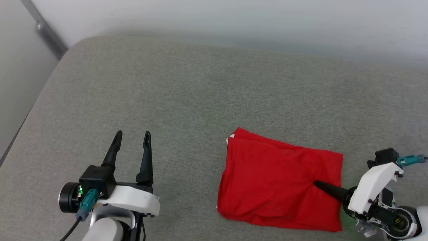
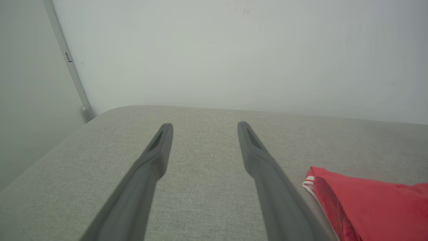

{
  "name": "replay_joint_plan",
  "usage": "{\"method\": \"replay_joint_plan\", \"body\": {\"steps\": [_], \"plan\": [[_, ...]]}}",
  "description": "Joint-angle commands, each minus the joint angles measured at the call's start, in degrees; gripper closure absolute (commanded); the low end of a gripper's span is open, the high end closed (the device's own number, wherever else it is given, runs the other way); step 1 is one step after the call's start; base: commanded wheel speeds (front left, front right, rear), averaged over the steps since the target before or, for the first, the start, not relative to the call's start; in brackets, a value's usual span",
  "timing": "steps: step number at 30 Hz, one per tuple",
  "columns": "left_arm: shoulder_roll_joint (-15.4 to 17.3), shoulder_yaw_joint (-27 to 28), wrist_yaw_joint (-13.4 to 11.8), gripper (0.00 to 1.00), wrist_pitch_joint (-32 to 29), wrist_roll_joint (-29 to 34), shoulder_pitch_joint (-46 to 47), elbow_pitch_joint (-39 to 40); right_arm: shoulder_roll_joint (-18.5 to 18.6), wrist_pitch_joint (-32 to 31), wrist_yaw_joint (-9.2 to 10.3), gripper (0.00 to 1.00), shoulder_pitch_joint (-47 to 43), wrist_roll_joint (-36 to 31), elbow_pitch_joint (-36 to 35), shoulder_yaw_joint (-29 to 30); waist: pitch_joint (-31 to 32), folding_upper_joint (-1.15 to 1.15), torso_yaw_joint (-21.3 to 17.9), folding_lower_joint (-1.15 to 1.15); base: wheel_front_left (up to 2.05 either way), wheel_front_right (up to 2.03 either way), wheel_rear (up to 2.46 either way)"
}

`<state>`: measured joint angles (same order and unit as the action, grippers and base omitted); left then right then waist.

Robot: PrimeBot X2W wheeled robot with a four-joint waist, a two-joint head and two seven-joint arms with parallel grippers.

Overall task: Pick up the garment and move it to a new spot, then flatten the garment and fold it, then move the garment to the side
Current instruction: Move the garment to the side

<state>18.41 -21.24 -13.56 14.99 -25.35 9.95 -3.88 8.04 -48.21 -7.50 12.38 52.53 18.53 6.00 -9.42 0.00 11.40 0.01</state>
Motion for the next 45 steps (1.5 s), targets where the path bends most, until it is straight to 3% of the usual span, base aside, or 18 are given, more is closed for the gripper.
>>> {"method": "replay_joint_plan", "body": {"steps": [1,7,16,21,27,31,40,45], "plan": [[-0.3,0.2,0.4,0.00,0.2,0.4,-0.4,-0.2,1.2,0.9,0.02,1.00,0.6,-1.1,-0.7,-1.0,0.7,0.00,-0.7,-0.01,0.00,0.00,0.00],[0.1,-0.3,1.4,0.00,0.2,1.7,-0.7,-0.6,6.3,4.5,0.02,1.00,1.1,-9.0,-2.7,-8.0,2.8,0.00,-5.2,-0.01,0.00,0.00,0.00],[-0.1,-1.3,2.2,0.00,0.2,3.1,0.0,0.5,11.2,9.2,0.02,1.00,5.8,-20.1,-0.3,-13.3,2.0,0.00,-18.8,-0.01,0.00,0.00,0.00],[1.5,-1.9,2.9,0.00,-0.6,4.5,2.5,2.2,12.6,12.4,0.02,1.00,11.1,-21.3,3.5,-15.3,-2.8,0.00,-26.8,-0.01,0.00,0.00,0.00],[3.7,-2.8,4.0,0.00,-3.3,6.5,6.9,5.4,14.6,19.0,0.02,1.00,18.4,-23.2,10.2,-15.2,-9.8,0.00,-32.6,-0.01,0.00,0.00,0.00],[5.0,-3.5,4.6,0.00,-6.1,8.0,10.4,8.6,15.9,24.7,0.04,1.00,23.2,-24.7,14.7,-12.9,-15.5,0.00,-34.0,-0.01,0.00,0.00,0.00],[6.7,-4.7,5.9,0.00,-9.8,10.8,17.3,13.6,19.8,38.5,0.03,1.00,33.5,-30.9,22.7,-3.9,-25.7,0.00,-32.3,-0.01,0.00,0.00,0.00],[7.0,-4.7,5.8,0.00,-10.5,11.5,19.1,14.7,18.0,44.7,0.03,1.00,36.2,-33.1,27.4,-1.8,-28.9,0.00,-31.2,-0.01,0.00,0.00,0.00]]}}
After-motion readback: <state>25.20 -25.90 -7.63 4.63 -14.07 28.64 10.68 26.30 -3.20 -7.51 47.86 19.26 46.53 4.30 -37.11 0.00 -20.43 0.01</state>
